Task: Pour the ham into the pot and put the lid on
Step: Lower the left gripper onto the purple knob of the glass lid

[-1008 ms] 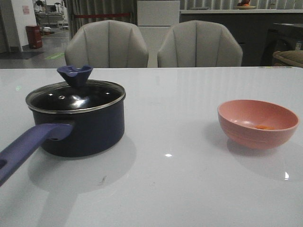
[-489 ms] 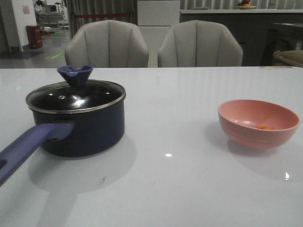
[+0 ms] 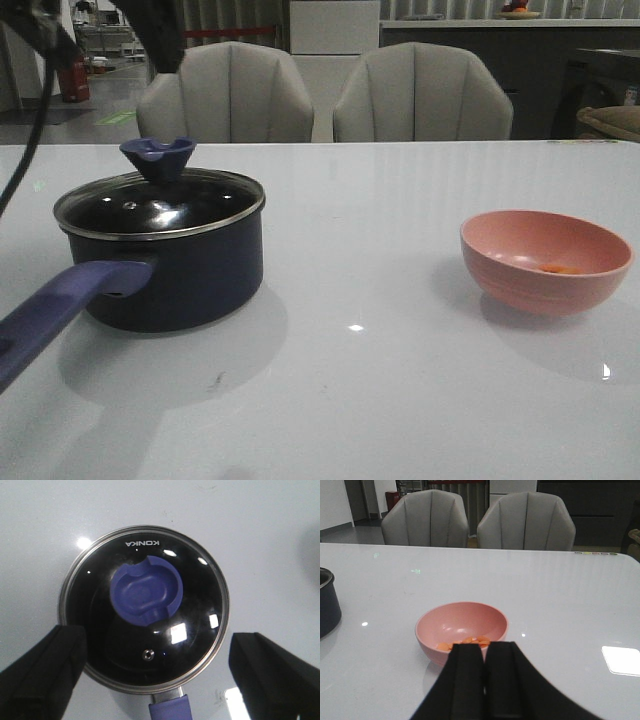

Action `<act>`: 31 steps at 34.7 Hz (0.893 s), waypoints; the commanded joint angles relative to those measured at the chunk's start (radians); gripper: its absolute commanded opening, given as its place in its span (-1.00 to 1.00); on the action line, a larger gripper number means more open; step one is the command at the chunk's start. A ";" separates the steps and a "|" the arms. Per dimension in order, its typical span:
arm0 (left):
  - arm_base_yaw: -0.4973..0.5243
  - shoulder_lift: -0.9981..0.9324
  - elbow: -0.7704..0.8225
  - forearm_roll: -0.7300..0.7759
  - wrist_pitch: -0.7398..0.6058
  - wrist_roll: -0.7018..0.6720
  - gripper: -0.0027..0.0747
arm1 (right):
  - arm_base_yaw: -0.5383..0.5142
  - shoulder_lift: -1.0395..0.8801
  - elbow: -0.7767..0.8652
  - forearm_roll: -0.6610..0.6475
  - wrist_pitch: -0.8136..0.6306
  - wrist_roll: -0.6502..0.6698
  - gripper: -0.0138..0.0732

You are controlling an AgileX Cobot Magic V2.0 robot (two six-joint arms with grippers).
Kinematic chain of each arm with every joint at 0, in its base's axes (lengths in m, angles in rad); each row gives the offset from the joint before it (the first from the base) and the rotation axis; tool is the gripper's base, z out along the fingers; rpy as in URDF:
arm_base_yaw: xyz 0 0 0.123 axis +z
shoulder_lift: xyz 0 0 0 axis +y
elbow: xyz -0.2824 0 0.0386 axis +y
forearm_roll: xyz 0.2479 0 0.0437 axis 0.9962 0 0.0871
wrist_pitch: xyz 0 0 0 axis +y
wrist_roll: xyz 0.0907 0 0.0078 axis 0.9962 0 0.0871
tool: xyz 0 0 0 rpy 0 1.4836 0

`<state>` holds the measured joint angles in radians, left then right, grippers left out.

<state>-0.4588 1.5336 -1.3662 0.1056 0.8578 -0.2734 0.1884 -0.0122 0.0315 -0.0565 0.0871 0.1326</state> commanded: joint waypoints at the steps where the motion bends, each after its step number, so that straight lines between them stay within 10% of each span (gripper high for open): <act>1: -0.025 0.054 -0.118 0.025 0.022 -0.054 0.72 | -0.004 -0.017 -0.010 -0.008 -0.087 -0.007 -0.34; 31: 0.046 0.303 -0.373 -0.027 0.253 -0.140 0.72 | -0.004 -0.017 -0.010 -0.008 -0.087 -0.007 -0.34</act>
<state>-0.4113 1.8658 -1.7064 0.1004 1.1322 -0.4025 0.1884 -0.0122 0.0315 -0.0565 0.0871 0.1326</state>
